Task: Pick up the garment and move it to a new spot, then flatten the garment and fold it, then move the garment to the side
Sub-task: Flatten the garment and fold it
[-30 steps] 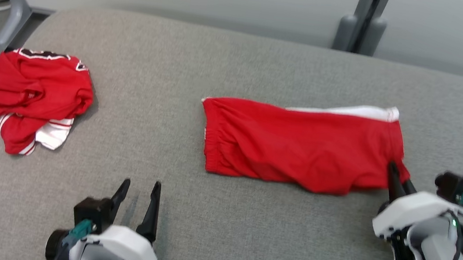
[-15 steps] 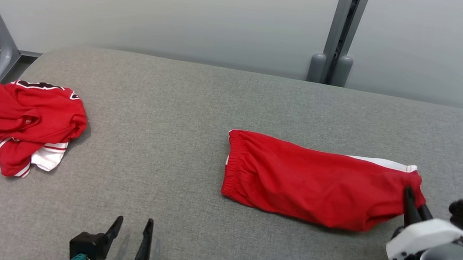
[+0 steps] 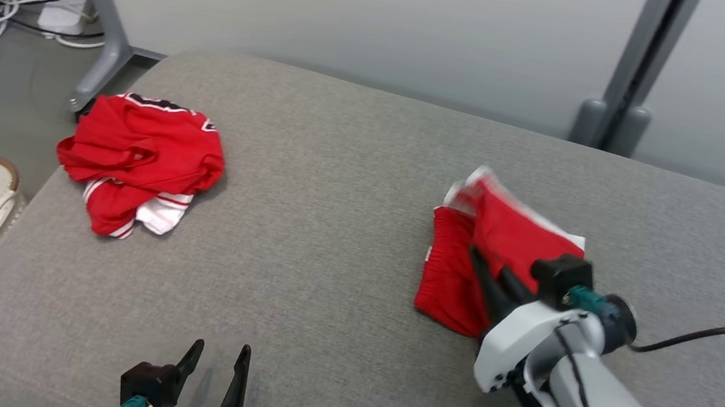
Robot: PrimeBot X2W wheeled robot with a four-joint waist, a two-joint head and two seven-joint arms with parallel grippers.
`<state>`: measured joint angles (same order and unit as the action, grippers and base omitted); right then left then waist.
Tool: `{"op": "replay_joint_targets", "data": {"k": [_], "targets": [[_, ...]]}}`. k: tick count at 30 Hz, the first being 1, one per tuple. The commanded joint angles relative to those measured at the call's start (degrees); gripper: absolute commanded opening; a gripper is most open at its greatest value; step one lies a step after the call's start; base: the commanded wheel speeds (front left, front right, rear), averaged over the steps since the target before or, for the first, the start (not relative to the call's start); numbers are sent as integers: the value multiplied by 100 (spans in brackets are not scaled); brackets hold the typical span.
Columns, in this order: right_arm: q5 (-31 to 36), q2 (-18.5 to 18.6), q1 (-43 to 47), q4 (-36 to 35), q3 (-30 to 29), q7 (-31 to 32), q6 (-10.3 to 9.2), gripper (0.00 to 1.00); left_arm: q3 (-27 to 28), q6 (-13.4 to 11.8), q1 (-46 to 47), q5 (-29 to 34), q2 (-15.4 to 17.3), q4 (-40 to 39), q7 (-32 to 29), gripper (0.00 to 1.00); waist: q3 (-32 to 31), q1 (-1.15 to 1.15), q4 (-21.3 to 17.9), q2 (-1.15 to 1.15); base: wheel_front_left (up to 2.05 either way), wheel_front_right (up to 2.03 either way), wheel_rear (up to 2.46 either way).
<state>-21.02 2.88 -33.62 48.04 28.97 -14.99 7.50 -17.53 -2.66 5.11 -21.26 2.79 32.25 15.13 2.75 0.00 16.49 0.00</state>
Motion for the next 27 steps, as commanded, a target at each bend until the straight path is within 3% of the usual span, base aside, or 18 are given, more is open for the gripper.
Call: {"op": "replay_joint_targets", "data": {"k": [1, 3, 4, 5, 6, 11, 27], "targets": [[-94, 25, -2, 89, 201, -23, -2, 0, 13, -15, 5, -13, 23, 3, 2, 100, 32, 0, 175, 0, 0, 0, 0], [-304, 18, 69, 170, 564, -14, -2, 0, -15, -8, 18, -9, 21, 3, 2, 100, 53, 0, 267, 0, 0, 0, 0], [-407, 23, 107, 220, 705, -14, -2, 14, -25, -20, 22, -10, 24, 2, 2, 100, 57, 0, 293, 0, 0, 0, 0], [-530, 34, 130, 252, 802, -15, -2, 38, -37, -32, 25, -14, 21, -3, 2, 100, 64, 0, 309, 0, 0, 0, 0], [-633, 33, 135, 272, 891, -16, -2, 100, -37, -36, 33, -14, 20, -12, 2, 100, 74, 0, 318, 0, 0, 0, 0], [-854, 33, 110, 188, 843, -24, -2, 100, 61, -108, 103, 103, 23, -123, 2, 100, 108, 0, 147, 0, 0, 0, 0], [986, 18, 1569, -1258, -2587, -26, -1, 100, 402, -183, 12, 886, 25, -616, 2, 100, -54, 0, -970, 0, 0, 0, 0]]}}
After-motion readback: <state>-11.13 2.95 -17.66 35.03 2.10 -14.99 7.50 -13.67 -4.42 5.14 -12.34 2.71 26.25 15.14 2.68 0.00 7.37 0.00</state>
